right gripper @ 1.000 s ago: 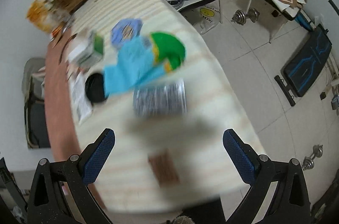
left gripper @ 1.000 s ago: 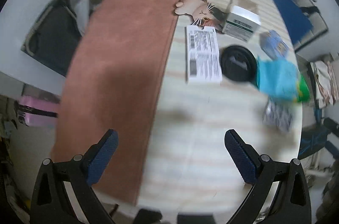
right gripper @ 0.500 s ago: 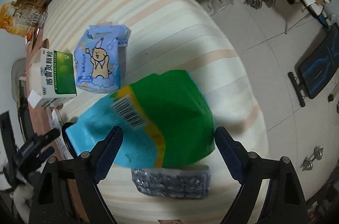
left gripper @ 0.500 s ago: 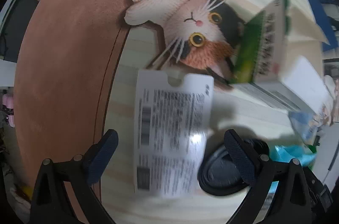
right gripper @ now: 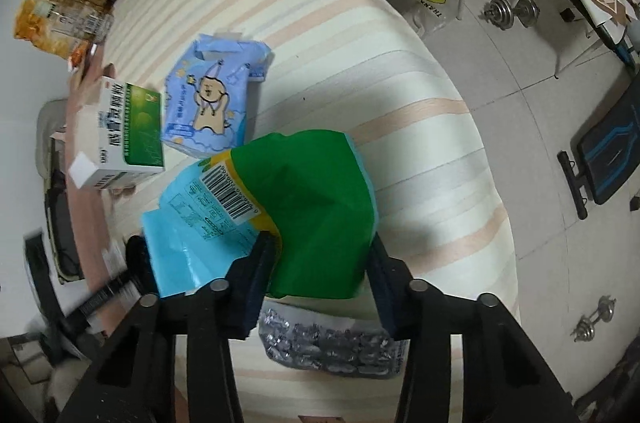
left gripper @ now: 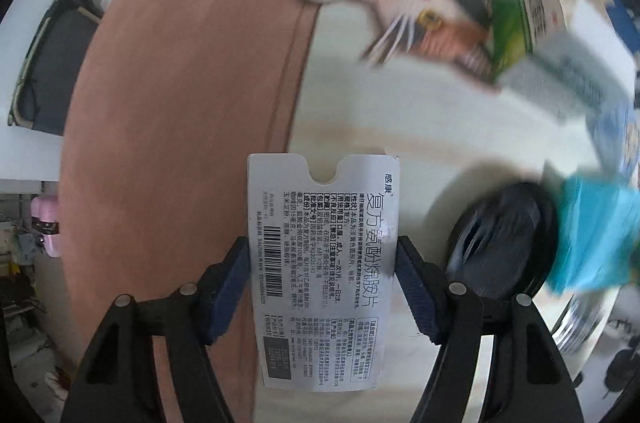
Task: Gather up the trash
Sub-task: 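Grasp the white medicine card with the left tool while the right tool grasps the blue-green bag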
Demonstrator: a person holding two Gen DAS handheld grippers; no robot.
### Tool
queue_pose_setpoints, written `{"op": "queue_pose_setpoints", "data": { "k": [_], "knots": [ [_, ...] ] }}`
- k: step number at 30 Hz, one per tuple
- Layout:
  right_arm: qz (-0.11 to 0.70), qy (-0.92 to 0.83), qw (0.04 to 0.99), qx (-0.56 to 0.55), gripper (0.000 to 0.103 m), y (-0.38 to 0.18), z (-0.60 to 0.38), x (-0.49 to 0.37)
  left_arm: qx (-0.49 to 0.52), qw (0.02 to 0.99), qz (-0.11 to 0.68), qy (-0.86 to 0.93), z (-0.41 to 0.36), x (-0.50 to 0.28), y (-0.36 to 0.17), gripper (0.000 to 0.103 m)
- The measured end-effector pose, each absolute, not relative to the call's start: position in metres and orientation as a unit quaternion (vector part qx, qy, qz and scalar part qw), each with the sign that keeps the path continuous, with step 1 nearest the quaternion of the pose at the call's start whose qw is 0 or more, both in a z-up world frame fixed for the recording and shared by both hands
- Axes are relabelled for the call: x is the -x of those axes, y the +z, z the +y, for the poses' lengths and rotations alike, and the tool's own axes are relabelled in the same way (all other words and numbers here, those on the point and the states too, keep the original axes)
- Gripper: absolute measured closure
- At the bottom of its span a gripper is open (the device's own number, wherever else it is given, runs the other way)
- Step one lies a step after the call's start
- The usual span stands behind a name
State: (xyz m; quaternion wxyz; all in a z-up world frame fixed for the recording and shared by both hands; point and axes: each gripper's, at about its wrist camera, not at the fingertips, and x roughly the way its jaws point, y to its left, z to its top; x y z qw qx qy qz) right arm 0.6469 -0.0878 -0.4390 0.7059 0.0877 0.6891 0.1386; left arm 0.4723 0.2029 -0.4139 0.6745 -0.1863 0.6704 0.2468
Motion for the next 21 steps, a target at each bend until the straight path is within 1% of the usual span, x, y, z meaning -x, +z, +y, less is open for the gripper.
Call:
{"op": "queue_pose_setpoints", "data": {
  "k": [3, 4, 5, 6, 9, 12, 14, 16, 21],
  "knots": [
    [0.684, 0.150, 0.710, -0.075, 0.057, -0.432, -0.086, -0.641, 0.192, 0.676, 0.667, 0.246, 0.197, -0.450, -0.415, 0.034],
    [0.685, 0.153, 0.709, -0.072, 0.054, -0.433, -0.084, -0.642, 0.198, 0.677, 0.664, 0.247, 0.197, -0.447, -0.415, 0.033],
    [0.687, 0.150, 0.707, -0.071, 0.046, -0.436, -0.083, -0.645, 0.202, 0.677, 0.663, 0.248, 0.196, -0.446, -0.416, 0.034],
    [0.693, 0.148, 0.702, -0.070, 0.044, -0.442, -0.080, -0.647, 0.204, 0.676, 0.663, 0.250, 0.196, -0.441, -0.416, 0.034],
    [0.708, 0.157, 0.683, -0.085, 0.043, -0.462, -0.071, -0.651, 0.193, 0.679, 0.662, 0.252, 0.192, -0.442, -0.414, 0.034],
    [0.691, 0.156, 0.701, -0.082, 0.051, -0.458, -0.069, -0.646, 0.181, 0.686, 0.656, 0.258, 0.184, -0.443, -0.409, 0.034],
    [0.681, 0.155, 0.709, -0.095, 0.058, -0.452, -0.074, -0.643, 0.178, 0.692, 0.649, 0.262, 0.184, -0.436, -0.404, 0.034],
    [0.676, 0.155, 0.712, -0.114, 0.063, -0.446, -0.081, -0.639, 0.173, 0.698, 0.643, 0.264, 0.185, -0.442, -0.402, 0.034],
    [0.653, 0.164, 0.728, -0.130, 0.067, -0.421, -0.095, -0.624, 0.163, 0.718, 0.622, 0.265, 0.173, -0.435, -0.383, 0.034]
  ]
}}
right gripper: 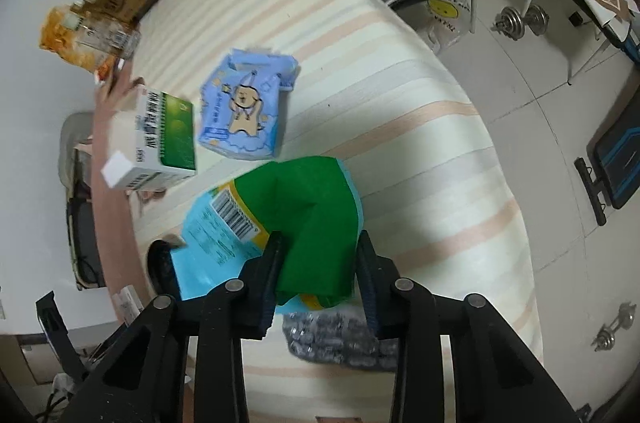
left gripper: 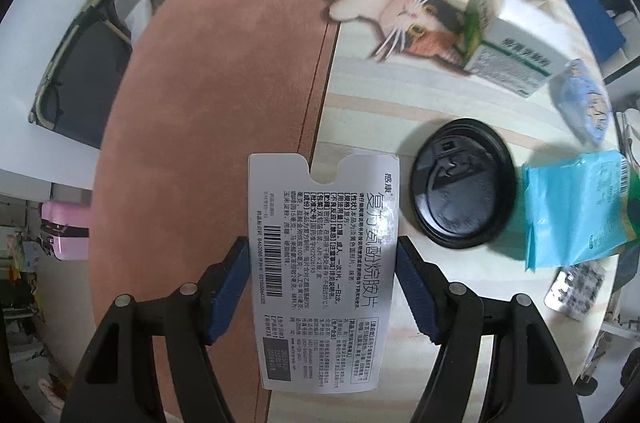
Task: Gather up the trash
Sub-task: 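Grasp the white medicine card with the left tool while the right tool grasps the blue-green bag, then carry both items to the bin and release them inside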
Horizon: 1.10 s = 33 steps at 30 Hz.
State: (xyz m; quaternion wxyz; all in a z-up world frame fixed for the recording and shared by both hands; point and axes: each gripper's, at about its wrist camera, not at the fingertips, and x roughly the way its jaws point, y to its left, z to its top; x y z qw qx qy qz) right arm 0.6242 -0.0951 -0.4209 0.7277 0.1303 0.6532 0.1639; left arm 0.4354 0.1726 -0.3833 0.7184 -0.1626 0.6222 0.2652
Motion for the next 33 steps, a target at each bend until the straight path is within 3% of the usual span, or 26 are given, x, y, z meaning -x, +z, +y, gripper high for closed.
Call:
{"op": "queue_pose_setpoints", "data": {
  "k": [14, 21, 33],
  "knots": [
    [0.606, 0.226, 0.746, -0.156, 0.070, -0.344, -0.110, -0.549, 0.155, 0.774, 0.569, 0.232, 0.153, -0.376, -0.304, 0.034],
    [0.593, 0.245, 0.752, -0.153, 0.070, -0.319, -0.127, -0.449, 0.174, 0.791, 0.553, 0.194, 0.133, -0.297, -0.285, 0.034],
    [0.635, 0.174, 0.732, -0.175, 0.070, -0.381, -0.179, -0.200, 0.197, 0.759, 0.605, 0.135, 0.109, -0.116, -0.340, 0.034]
  ]
}}
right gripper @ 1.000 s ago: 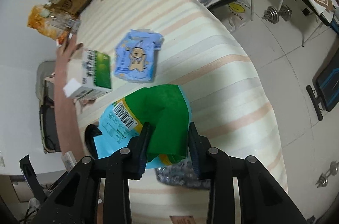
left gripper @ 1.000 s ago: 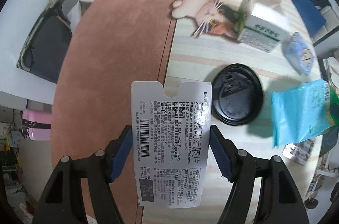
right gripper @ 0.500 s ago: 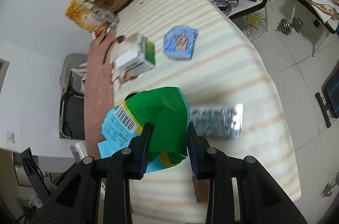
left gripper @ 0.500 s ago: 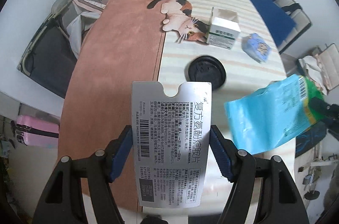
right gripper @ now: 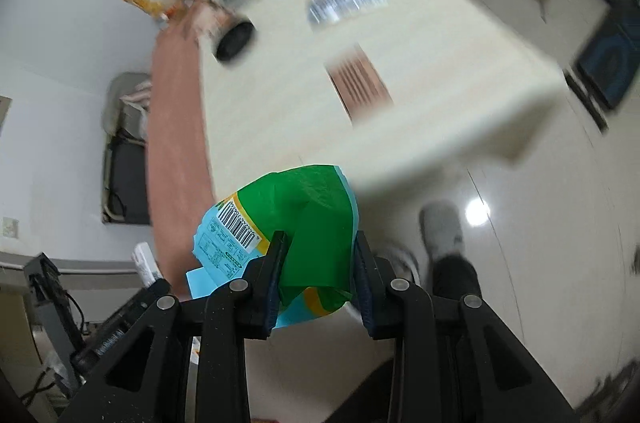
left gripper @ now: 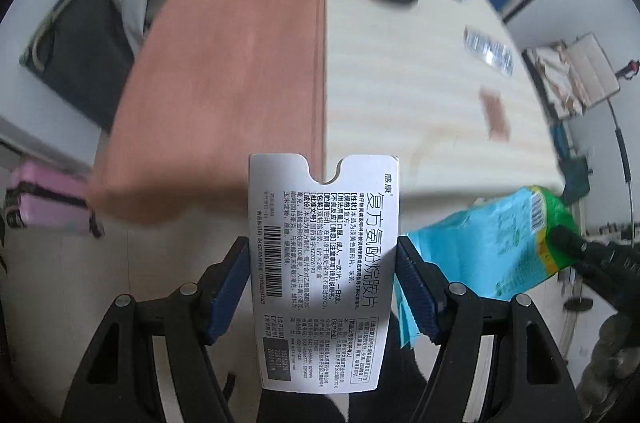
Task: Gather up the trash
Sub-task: 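Carry both items to the bin and release them inside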
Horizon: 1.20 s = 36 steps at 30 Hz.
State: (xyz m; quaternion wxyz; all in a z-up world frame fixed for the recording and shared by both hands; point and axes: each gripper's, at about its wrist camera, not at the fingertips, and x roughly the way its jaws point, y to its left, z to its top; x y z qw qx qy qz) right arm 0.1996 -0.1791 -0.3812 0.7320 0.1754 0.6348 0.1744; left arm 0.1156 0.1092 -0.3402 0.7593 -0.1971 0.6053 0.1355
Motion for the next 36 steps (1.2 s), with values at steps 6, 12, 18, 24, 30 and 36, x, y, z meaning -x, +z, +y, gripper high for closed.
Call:
{"op": "queue_pose_setpoints", "data": {
  "k": [6, 12, 18, 24, 30, 36],
  "knots": [
    [0.686, 0.108, 0.700, -0.170, 0.070, -0.470, -0.189, -0.121, 0.213, 0.712, 0.658, 0.121, 0.101, -0.085, -0.431, 0.034],
    [0.714, 0.058, 0.679, -0.158, 0.070, -0.606, -0.175, -0.096, 0.232, 0.671, 0.696, 0.108, 0.098, -0.094, -0.578, 0.034],
    [0.726, 0.042, 0.675, -0.123, 0.070, -0.745, -0.146, -0.089, 0.240, 0.636, 0.725, 0.108, 0.095, -0.086, -0.717, 0.006],
    [0.758, 0.056, 0.641, -0.108, 0.058, -0.849, -0.125, -0.087, 0.226, 0.630, 0.730, 0.137, 0.101, -0.067, -0.779, 0.000],
    [0.759, 0.062, 0.647, -0.041, 0.010, -0.863, -0.116, -0.080, 0.200, 0.640, 0.722, 0.171, 0.104, -0.038, -0.773, 0.000],
    [0.737, 0.081, 0.668, 0.065, 0.004, -0.845, -0.101, -0.073, 0.181, 0.640, 0.726, 0.173, 0.096, -0.023, -0.751, 0.000]
  ]
}}
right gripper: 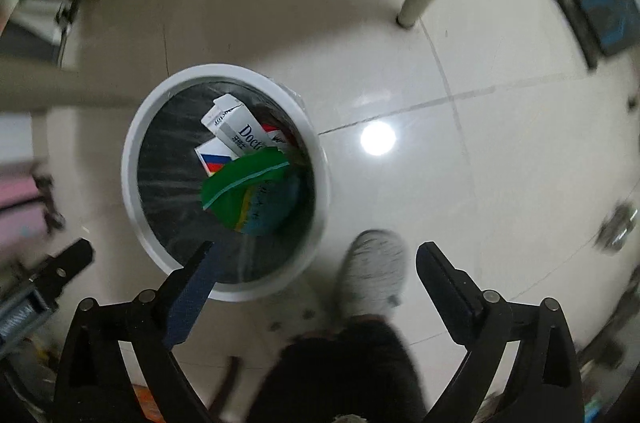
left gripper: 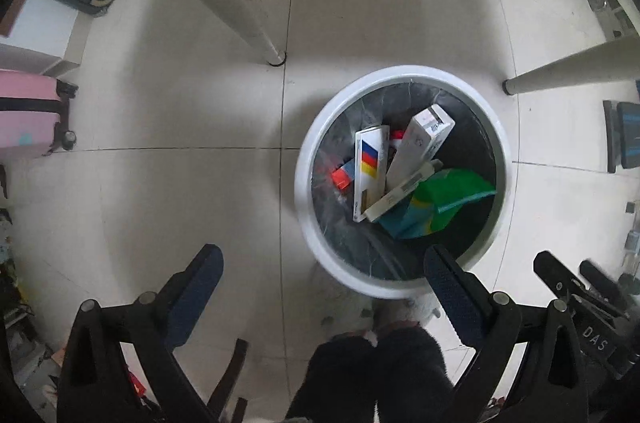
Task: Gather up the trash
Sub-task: 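Carry both items to the bin and release them inside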
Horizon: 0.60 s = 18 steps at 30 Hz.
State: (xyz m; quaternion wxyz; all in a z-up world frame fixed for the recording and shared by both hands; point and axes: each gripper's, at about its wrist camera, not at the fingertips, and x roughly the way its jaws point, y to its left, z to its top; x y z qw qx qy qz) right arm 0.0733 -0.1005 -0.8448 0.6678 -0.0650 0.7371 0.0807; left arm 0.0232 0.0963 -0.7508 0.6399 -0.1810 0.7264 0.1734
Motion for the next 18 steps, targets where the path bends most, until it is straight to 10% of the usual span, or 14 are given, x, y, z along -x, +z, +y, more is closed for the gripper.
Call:
{"op": "queue_pose_setpoints", "data": {
  "k": [18],
  "knots": [
    [0.703, 0.112, 0.692, 0.124, 0.002, -0.738, -0.089, -0.060, 0.188, 0.656, 0.708, 0.181, 0.088, 0.005, -0.653, 0.000]
  ]
}}
